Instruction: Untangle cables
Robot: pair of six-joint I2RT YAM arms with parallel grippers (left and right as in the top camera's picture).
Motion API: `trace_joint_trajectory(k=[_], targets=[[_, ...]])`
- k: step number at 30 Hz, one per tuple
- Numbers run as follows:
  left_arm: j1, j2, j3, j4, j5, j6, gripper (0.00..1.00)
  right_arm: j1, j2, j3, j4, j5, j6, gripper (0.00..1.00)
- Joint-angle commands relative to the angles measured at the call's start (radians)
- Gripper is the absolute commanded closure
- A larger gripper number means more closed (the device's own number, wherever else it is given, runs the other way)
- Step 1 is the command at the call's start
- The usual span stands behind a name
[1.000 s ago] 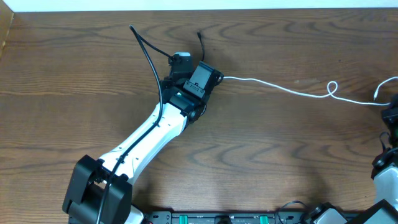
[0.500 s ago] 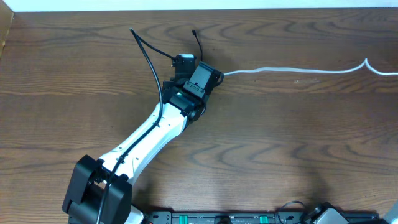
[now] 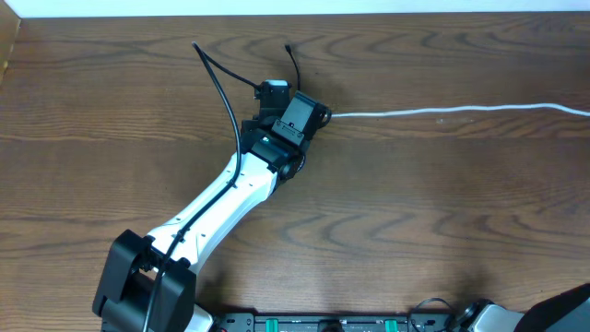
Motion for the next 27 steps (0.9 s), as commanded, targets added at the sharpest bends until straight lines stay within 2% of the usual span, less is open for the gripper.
trace_joint_trajectory(k=[1,6,14,18,19,21,24,27], targets=[[0.005,-0.026,0.006,0.0,-0.021,-0.006,0.92,-0.002,0.015,0.013,0.024,0.051,-0.076,0.99],[0.005,-0.026,0.006,0.0,-0.021,-0.006,0.92,-0.029,0.095,0.013,0.08,0.171,-0.107,0.99],[0.005,-0.026,0.006,0.0,-0.021,-0.006,0.92,-0.108,0.168,0.013,0.026,0.172,-0.007,0.97],[0.005,-0.026,0.006,0.0,-0.021,-0.006,0.92,-0.166,0.187,0.012,-0.045,0.186,0.092,0.96],[0.005,-0.026,0.006,0.0,-0.02,-0.006,0.92,-0.177,0.186,0.012,-0.063,0.156,0.119,0.93],[0.005,-0.026,0.006,0.001,-0.02,-0.006,0.92,-0.189,0.184,0.012,-0.1,0.008,0.166,0.76],[0.005,-0.026,0.006,0.0,-0.016,-0.011,0.92,-0.174,0.184,0.012,-0.146,-0.288,0.212,0.65],[0.005,-0.026,0.006,0.002,0.037,-0.011,0.92,-0.122,0.184,0.012,-0.209,-0.476,0.31,0.65]])
